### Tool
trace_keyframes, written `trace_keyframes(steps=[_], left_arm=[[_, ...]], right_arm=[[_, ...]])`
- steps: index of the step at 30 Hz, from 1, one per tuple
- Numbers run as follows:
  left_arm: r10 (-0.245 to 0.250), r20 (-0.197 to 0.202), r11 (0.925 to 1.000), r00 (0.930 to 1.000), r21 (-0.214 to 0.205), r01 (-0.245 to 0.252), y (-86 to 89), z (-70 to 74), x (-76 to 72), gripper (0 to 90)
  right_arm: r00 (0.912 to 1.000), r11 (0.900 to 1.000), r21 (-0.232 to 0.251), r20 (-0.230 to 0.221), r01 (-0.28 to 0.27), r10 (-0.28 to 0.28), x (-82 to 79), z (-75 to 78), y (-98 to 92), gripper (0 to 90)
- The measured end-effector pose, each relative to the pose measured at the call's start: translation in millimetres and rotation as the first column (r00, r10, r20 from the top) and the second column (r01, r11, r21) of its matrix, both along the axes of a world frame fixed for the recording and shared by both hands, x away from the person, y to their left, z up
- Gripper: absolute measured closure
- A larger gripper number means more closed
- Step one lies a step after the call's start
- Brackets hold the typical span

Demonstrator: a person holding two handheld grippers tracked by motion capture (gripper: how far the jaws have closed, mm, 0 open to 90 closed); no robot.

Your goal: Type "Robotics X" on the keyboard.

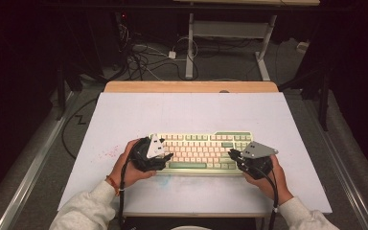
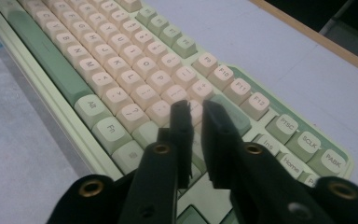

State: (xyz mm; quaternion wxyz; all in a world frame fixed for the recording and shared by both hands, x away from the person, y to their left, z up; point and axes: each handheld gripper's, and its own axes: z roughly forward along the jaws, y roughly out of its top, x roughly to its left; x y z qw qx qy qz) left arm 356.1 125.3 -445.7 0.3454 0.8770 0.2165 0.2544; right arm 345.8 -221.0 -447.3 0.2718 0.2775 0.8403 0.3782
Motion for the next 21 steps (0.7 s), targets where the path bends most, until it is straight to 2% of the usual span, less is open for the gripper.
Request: trace_keyframes(steps=[3,6,10,14,17,21], left_arm=[[0.007,0.006,0.9998,1.0000,0.018,-0.007,-0.9,-1.6,-1.0,29.6],[0.003,0.004,1.0000,1.0000,0.008,-0.003,-0.4,-3.3,-2.1,23.2],[-0.005,0.021,1.0000,0.9998,0.000,0.005,1.0,-4.2,-5.0,19.8],[-0.008,0.046,0.9999,0.9989,-0.006,0.009,2.9,-4.3,-8.7,17.9],[-0.007,0.058,1.0000,0.9983,-0.007,0.007,5.1,-4.2,-10.7,17.1],[0.000,0.082,1.0000,0.9967,-0.004,0.001,9.0,-3.6,-12.5,17.1]], right_arm=[[0.9999,1.0000,0.005,0.009,0.008,-0.008,-0.9,1.0,0.1,72.7],[0.9996,0.9997,0.016,0.021,0.019,-0.020,-0.5,2.0,-0.4,61.9],[0.9986,0.9988,0.027,0.033,0.040,-0.041,-0.2,3.5,-1.6,45.9],[0.9954,0.9972,0.038,0.070,0.064,-0.067,-2.8,4.2,-1.3,31.4],[0.9941,0.9969,0.036,0.081,0.070,-0.073,-4.0,4.1,-0.3,24.2],[0.9920,0.9959,0.036,0.092,0.083,-0.086,-4.4,3.9,0.7,21.8]])
